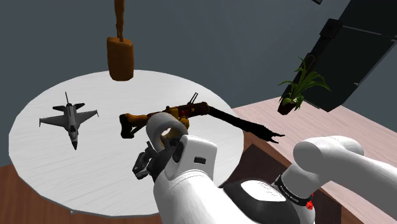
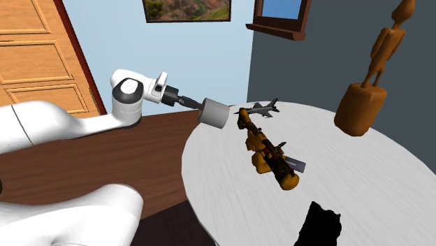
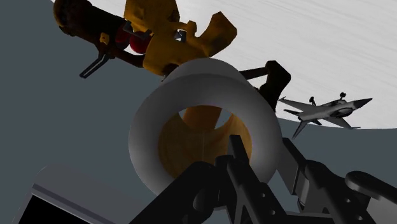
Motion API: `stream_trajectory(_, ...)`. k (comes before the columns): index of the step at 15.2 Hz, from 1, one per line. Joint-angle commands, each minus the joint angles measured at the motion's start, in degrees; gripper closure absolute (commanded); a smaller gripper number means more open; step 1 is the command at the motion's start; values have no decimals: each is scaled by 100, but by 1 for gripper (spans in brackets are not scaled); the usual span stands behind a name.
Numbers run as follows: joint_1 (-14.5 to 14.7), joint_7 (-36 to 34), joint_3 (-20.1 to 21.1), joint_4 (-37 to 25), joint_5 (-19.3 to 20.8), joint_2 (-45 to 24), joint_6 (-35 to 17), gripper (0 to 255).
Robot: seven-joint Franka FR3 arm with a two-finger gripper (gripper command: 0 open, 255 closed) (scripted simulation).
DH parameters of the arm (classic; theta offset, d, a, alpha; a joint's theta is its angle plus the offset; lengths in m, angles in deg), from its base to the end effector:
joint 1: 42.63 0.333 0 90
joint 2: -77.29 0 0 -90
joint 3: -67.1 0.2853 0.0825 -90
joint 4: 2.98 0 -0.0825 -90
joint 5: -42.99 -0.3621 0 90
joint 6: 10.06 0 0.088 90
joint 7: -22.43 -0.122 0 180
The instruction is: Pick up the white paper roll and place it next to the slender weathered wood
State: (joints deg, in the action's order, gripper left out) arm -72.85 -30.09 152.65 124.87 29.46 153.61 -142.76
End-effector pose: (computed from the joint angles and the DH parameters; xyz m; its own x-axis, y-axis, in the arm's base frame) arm 0.2543 0.4496 0.3687 0.4817 0.2015 0.8529 -0.2323 -0.9090 0.3459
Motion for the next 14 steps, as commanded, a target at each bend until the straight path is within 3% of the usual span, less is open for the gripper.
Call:
stream_trajectory(1,8,51,-83,-35,36,-23,50,255)
stream_trajectory(8,36,508,-297,1244,-16,-224,-1187,255)
stream_trajectory(14,-252,954,-477,2095,-36,-529,-2335,255)
